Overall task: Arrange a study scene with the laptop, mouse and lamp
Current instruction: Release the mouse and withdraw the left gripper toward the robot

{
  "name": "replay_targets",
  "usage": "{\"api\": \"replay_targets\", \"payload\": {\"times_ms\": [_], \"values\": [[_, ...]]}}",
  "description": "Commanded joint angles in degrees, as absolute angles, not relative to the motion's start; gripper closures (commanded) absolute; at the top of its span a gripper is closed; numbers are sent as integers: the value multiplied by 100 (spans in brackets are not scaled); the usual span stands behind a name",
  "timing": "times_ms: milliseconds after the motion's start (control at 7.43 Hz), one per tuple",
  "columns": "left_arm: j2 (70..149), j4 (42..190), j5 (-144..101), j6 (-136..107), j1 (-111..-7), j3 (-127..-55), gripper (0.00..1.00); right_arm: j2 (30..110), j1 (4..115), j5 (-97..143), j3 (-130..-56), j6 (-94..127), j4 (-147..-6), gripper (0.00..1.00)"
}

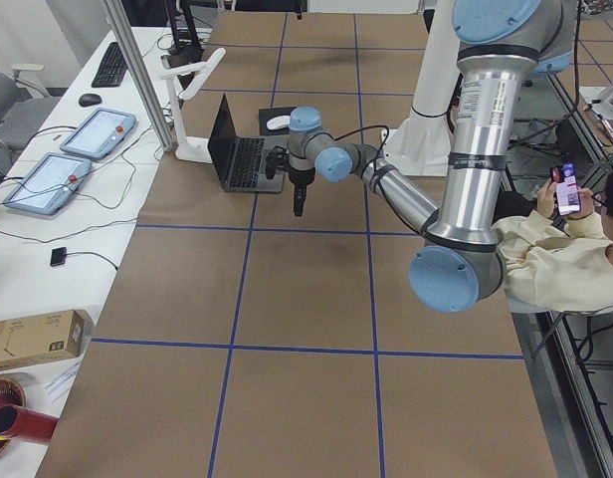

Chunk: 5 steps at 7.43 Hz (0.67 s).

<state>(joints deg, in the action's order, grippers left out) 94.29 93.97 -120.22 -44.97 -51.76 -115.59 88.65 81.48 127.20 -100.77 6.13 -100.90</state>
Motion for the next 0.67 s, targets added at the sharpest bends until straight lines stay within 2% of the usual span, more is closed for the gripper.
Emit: {"api": "replay_targets", "payload": {"times_ms": [0, 269, 538], "values": [[9115, 9404, -12909, -2696, -6526, -10902, 1, 8938, 8568, 12841, -9652, -129, -10037, 0], [9062, 9404, -12911, -1421, -7265, -10208, 1, 9044, 8797, 12832, -9317, -842, -9958, 0], [9062, 9396, -13068, 167, -8212, -9295, 0, 9131, 8842, 12788, -9351, -992, -9932, 0]]}}
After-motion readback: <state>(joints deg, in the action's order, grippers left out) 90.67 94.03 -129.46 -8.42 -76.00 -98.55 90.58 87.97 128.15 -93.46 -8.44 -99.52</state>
